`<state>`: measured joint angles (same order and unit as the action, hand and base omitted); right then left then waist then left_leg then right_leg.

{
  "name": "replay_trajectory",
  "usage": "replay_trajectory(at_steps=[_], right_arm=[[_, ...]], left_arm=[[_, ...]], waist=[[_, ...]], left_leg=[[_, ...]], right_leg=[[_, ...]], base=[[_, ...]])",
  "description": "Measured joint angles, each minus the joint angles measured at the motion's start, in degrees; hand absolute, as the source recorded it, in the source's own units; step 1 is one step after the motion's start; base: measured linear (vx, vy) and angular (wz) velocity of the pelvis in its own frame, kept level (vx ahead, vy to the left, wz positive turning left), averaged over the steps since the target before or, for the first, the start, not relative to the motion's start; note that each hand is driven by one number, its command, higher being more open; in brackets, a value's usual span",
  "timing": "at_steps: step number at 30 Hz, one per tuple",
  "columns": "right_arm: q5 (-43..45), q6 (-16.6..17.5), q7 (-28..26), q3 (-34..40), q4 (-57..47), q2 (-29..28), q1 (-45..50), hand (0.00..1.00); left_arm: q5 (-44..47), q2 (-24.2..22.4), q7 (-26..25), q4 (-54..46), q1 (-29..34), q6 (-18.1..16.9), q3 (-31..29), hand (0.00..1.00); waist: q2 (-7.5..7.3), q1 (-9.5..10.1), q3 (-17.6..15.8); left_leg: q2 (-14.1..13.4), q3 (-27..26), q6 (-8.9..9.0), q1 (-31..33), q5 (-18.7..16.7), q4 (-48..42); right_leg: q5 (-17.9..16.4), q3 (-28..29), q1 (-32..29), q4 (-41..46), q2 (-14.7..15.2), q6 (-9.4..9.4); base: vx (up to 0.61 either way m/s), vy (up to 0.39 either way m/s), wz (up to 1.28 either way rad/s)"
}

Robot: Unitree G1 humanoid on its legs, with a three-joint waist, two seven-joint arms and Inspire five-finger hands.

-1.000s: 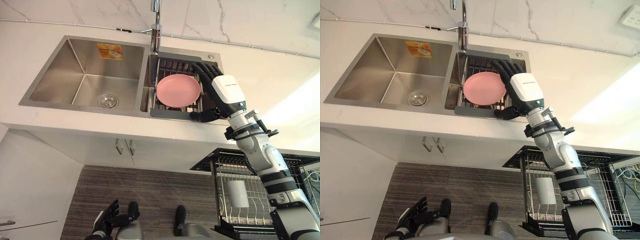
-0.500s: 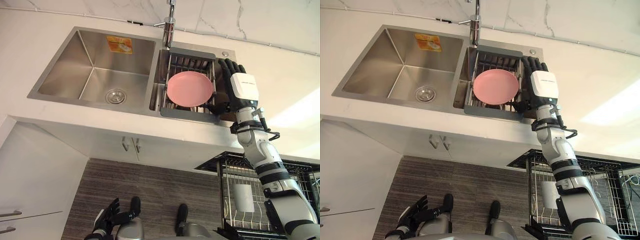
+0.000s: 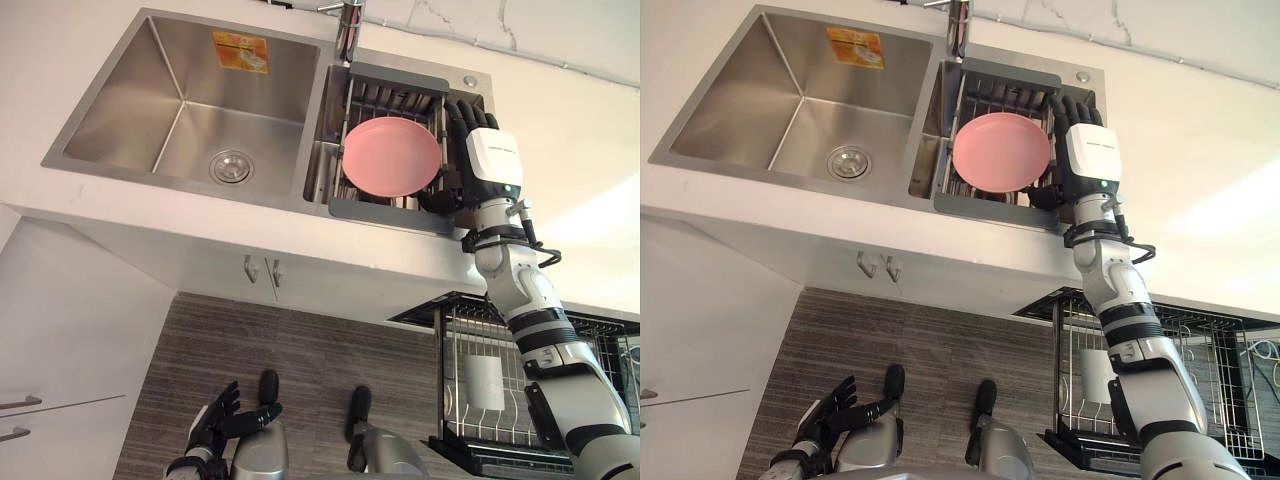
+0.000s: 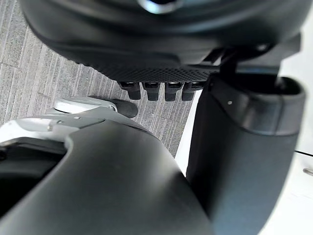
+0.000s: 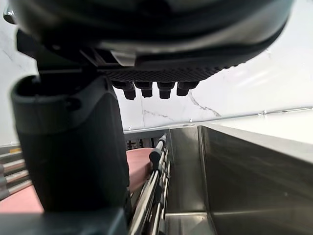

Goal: Walk over to the sink, pick up the cup, carry it to the dishwasher, place the cup inside the dishwasher, then close the dishwasher door

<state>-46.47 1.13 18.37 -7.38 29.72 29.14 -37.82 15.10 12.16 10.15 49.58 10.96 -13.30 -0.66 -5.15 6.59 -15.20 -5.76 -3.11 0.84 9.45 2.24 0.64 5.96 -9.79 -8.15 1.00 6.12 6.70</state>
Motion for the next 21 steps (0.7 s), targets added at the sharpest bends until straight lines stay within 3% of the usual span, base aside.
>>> replay_trajectory(at_steps=[14,21], right_arm=[[0.1,-1.7,-0.37,-4.05,3.95,1.31,-8.65,1.0],[0.29,-1.14,-0.26,-4.39,5.06,1.83,-12.74,1.0]], left_arm=[[0.77,0.23,0.35,0.73,-2.8,-0.09,-0.53,1.0],[0.82,0.15,0.38,0.56,-4.46,-0.16,-0.66,1.0]], waist=[[0.16,0.26,-2.71],[0.28,0.34,-5.04]], left_leg=[[-1.31,0.69,0.46,2.16,0.81,-0.62],[-1.04,0.67,0.8,2.69,2.01,-0.58]], right_leg=[[0.59,0.12,-1.69,-0.62,-1.17,-0.96],[-0.59,-0.35,-1.72,-1.54,-1.39,-3.44]], base=[[0.0,-0.002,0.0],[-0.03,-0.02,0.01]])
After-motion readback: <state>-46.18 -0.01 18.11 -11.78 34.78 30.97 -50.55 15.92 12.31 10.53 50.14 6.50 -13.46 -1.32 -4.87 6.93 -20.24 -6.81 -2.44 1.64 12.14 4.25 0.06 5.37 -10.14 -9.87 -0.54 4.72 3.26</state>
